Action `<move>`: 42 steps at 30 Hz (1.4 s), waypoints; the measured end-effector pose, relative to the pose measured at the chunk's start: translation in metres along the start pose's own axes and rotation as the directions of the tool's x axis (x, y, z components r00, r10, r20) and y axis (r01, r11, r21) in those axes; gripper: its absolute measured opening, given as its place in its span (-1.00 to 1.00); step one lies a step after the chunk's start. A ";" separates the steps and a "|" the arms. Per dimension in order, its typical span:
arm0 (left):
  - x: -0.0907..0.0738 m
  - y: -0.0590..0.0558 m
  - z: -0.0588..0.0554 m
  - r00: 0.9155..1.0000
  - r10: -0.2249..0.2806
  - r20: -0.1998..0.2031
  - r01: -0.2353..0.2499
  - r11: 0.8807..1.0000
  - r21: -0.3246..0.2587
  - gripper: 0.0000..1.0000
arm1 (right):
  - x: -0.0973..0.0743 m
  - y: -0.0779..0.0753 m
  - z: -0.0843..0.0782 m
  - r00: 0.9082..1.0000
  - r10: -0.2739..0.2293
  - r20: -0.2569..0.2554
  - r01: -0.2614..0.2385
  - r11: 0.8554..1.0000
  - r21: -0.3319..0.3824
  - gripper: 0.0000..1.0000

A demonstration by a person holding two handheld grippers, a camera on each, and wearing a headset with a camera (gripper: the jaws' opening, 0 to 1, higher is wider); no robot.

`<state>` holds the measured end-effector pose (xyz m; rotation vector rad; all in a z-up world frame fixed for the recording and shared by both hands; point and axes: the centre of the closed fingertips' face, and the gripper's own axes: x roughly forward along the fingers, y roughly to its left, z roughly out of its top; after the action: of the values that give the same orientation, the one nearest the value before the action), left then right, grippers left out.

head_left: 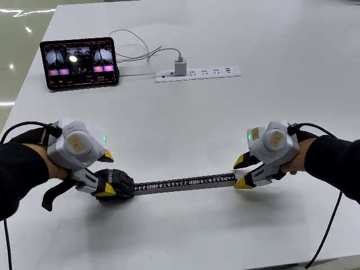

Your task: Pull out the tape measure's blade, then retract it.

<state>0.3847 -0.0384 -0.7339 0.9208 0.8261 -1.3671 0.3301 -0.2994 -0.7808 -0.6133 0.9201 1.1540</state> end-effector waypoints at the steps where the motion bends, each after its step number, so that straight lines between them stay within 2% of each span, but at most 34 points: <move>1: -0.001 0.000 0.000 1.000 0.002 0.003 -0.002 1.000 -0.013 -0.05 | -0.002 0.001 0.000 1.000 -0.003 0.001 0.003 1.000 0.007 -0.45; 6: -0.003 0.000 0.000 1.000 0.016 0.014 -0.015 0.998 -0.059 0.13 | -0.008 0.001 0.000 1.000 -0.016 0.015 0.016 1.000 0.024 -0.39; 13: -0.006 0.000 -0.003 0.999 0.032 0.035 -0.027 0.990 -0.136 0.29 | -0.017 -0.002 -0.003 0.998 -0.049 0.036 0.046 0.995 0.089 -0.35; 16: -0.008 -0.003 0.001 0.997 0.030 0.073 -0.017 0.986 -0.168 0.31 | -0.020 -0.002 -0.005 0.997 -0.062 0.051 0.056 0.992 0.117 -0.30; 18: -0.010 -0.001 0.001 0.996 0.049 0.080 -0.033 0.980 -0.194 0.34 | -0.022 -0.002 -0.006 0.996 -0.070 0.060 0.062 0.988 0.138 -0.25; 21: -0.011 -0.001 0.002 0.993 0.056 0.103 -0.031 0.973 -0.229 0.41 | -0.025 -0.002 -0.008 0.993 -0.090 0.075 0.076 0.983 0.168 -0.19; 23: -0.013 -0.001 0.003 0.990 0.066 0.127 -0.030 0.963 -0.268 0.47 | -0.028 -0.002 -0.009 0.991 -0.105 0.088 0.087 0.978 0.189 -0.16; 24: -0.016 0.003 0.003 0.985 0.095 0.144 -0.050 0.956 -0.288 0.49 | -0.030 -0.003 -0.011 0.990 -0.109 0.089 0.090 0.976 0.200 -0.14; 26: -0.020 0.005 0.002 0.980 0.114 0.160 -0.058 0.946 -0.317 0.53 | -0.032 -0.002 -0.014 0.988 -0.123 0.091 0.102 0.973 0.209 -0.12; 31: -0.024 0.006 -0.008 0.975 0.151 0.165 -0.081 0.927 -0.366 0.57 | -0.040 0.002 -0.015 0.981 -0.160 0.105 0.133 0.964 0.230 -0.09; 33: -0.026 0.006 -0.011 0.968 0.176 0.180 -0.091 0.912 -0.401 0.58 | -0.044 0.002 -0.016 0.976 -0.180 0.121 0.145 0.956 0.255 -0.07; 42: -0.031 -0.001 -0.030 0.952 0.239 0.191 -0.119 0.864 -0.489 0.69 | -0.060 0.002 -0.029 0.952 -0.266 0.152 0.203 0.919 0.339 0.05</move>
<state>0.3834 0.0026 -0.7186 0.4209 0.8098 -1.0205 0.3119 -0.3518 -0.7438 -0.3276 0.8161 0.8088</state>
